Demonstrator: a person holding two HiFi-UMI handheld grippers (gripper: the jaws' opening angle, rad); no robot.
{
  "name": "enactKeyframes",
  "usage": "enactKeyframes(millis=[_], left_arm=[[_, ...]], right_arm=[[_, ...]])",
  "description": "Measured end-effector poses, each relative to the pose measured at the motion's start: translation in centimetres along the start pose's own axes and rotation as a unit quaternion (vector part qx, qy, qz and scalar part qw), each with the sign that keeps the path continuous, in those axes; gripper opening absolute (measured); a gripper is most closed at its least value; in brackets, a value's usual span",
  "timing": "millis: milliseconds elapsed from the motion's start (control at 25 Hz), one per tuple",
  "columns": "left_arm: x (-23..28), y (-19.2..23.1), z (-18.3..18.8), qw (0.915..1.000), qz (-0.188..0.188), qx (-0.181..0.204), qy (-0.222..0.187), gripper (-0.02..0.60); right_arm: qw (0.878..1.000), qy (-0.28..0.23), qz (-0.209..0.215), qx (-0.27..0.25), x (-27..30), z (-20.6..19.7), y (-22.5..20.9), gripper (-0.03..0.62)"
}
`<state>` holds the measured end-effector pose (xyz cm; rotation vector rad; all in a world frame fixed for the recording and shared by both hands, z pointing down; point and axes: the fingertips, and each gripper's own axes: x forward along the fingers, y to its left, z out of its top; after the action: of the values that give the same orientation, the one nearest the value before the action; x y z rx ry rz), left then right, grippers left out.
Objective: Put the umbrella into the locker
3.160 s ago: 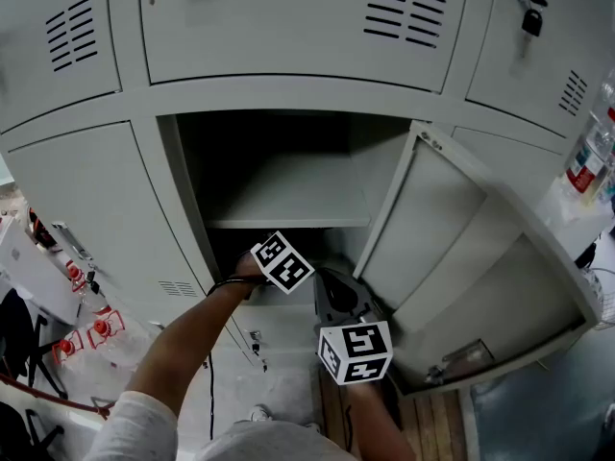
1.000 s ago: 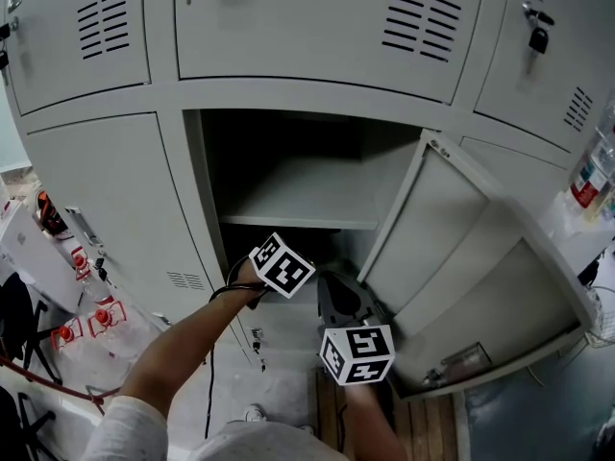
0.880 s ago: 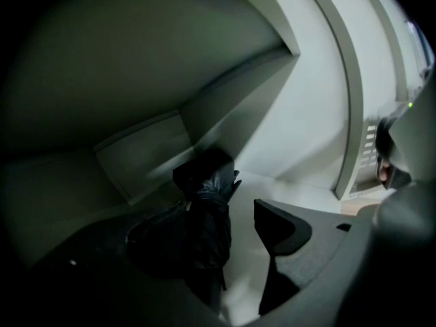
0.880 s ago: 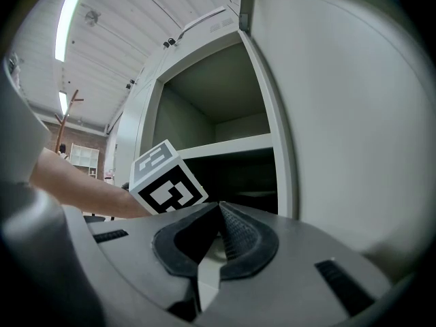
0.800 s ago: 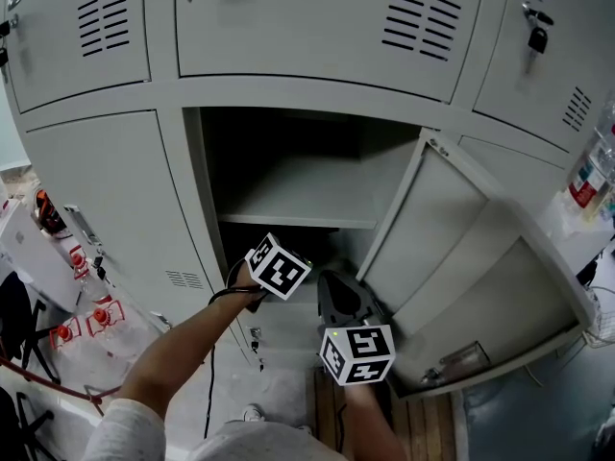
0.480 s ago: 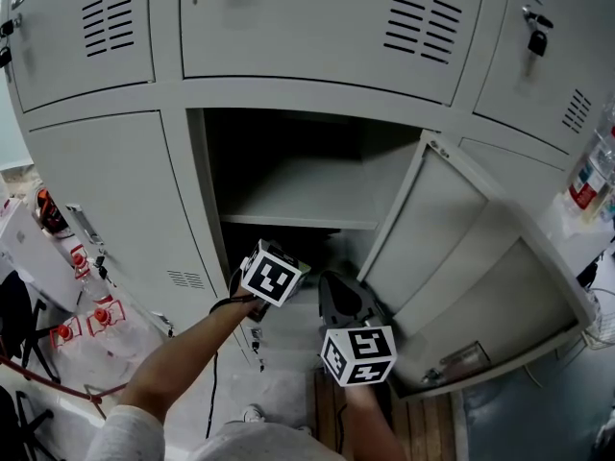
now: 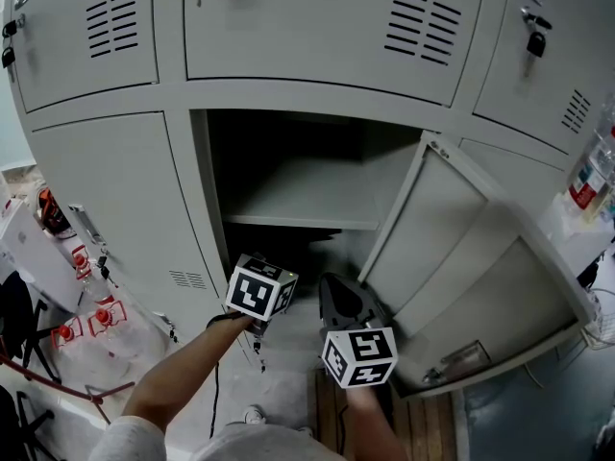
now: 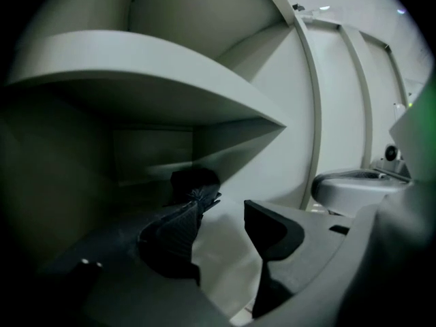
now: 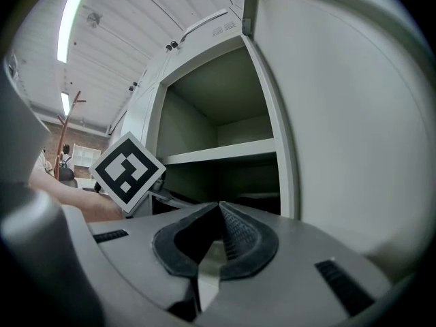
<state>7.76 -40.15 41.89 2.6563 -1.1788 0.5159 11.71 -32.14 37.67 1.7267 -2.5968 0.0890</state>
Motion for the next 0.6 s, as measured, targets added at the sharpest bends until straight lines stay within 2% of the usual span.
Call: enactKeyframes(millis=[400, 600], left_arm=[[-3.1, -0.6, 1.1, 0.9980, 0.016, 0.006, -0.060, 0.167], [-4.1, -0.9, 1.2, 0.9962, 0.020, -0.010, -0.084, 0.153]], right_arm=[[1.000, 0.002, 0.011, -0.012, 0.3, 0.2, 0.7, 0.003], [1.000, -0.001, 0.012, -0.014, 0.4, 0.4, 0.8, 0.003]])
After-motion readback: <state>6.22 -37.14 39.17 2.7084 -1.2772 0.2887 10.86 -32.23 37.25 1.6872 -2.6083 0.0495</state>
